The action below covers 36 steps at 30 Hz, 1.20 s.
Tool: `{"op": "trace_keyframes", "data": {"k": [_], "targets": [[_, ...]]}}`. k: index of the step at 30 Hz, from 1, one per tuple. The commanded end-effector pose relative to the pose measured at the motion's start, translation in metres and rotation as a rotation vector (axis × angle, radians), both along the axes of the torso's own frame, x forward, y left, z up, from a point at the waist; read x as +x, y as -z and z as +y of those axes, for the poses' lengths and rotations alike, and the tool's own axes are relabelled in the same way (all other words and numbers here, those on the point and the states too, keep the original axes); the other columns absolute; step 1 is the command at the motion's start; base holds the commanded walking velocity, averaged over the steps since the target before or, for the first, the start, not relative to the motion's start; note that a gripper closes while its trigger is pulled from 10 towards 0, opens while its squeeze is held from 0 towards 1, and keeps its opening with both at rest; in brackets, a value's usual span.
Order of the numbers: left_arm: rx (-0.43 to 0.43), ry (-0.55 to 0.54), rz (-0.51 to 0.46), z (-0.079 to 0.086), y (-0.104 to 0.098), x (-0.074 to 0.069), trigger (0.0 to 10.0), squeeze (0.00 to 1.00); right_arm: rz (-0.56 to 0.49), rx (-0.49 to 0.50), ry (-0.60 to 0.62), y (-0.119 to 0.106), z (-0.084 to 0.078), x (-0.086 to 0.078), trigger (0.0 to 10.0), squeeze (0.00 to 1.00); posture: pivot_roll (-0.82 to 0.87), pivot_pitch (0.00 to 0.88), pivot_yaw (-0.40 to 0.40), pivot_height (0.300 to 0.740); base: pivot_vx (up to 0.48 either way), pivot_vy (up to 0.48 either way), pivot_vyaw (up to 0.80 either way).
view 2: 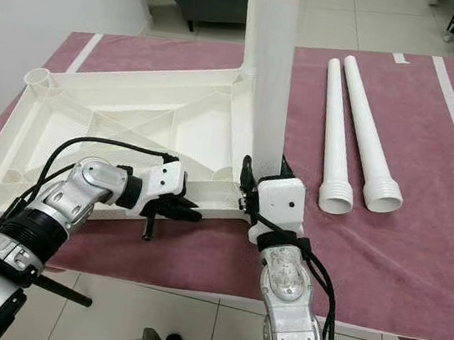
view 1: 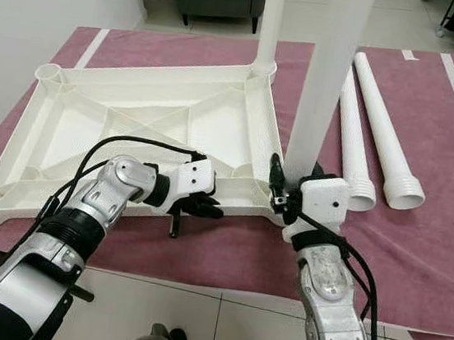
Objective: Building children table
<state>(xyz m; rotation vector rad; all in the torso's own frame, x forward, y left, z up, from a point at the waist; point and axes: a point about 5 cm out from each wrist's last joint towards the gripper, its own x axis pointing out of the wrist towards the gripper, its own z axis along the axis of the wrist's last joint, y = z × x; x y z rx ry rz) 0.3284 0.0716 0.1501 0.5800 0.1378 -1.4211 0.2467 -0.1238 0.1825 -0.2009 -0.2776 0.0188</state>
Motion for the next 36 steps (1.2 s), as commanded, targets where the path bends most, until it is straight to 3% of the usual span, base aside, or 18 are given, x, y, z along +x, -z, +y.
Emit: {"op": "trace_keyframes", "data": {"k": [1, 7, 25, 28, 36], "targets": [[-0.150, -0.119, -0.090, -0.005, -0.021, 0.011, 10.0, 0.00, 0.362, 0.006, 0.161, 0.062, -0.021, -0.005, 10.0, 0.00, -0.13, 0.155, 0.143, 0.740, 0.000, 0.000, 0.00], [-0.149, -0.129, -0.093, -0.004, -0.021, 0.012, 10.0, 0.00, 0.434, 0.121, 0.248, 0.067, -0.026, -0.006, 10.0, 0.00, -0.13, 0.157, 0.143, 0.740, 0.000, 0.000, 0.00], [-0.152, -0.136, -0.092, -0.004, -0.021, 0.012, 10.0, 0.00, 0.445, -0.012, 0.294, 0.068, -0.021, -0.010, 10.0, 0.00, -0.13, 0.164, 0.140, 0.740, 0.000, 0.000, 0.00], [-0.154, -0.136, -0.091, -0.005, -0.021, 0.012, 10.0, 0.00, 0.373, -0.028, 0.240, 0.065, -0.017, -0.011, 10.0, 0.00, -0.13, 0.165, 0.142, 0.740, 0.000, 0.000, 0.00], [-0.154, -0.137, -0.091, -0.005, -0.021, 0.013, 10.0, 0.00, 0.339, 0.000, 0.156, 0.067, -0.013, -0.015, 10.0, 0.00, -0.14, 0.167, 0.145, 0.740, 0.000, 0.000, 0.00]]}}
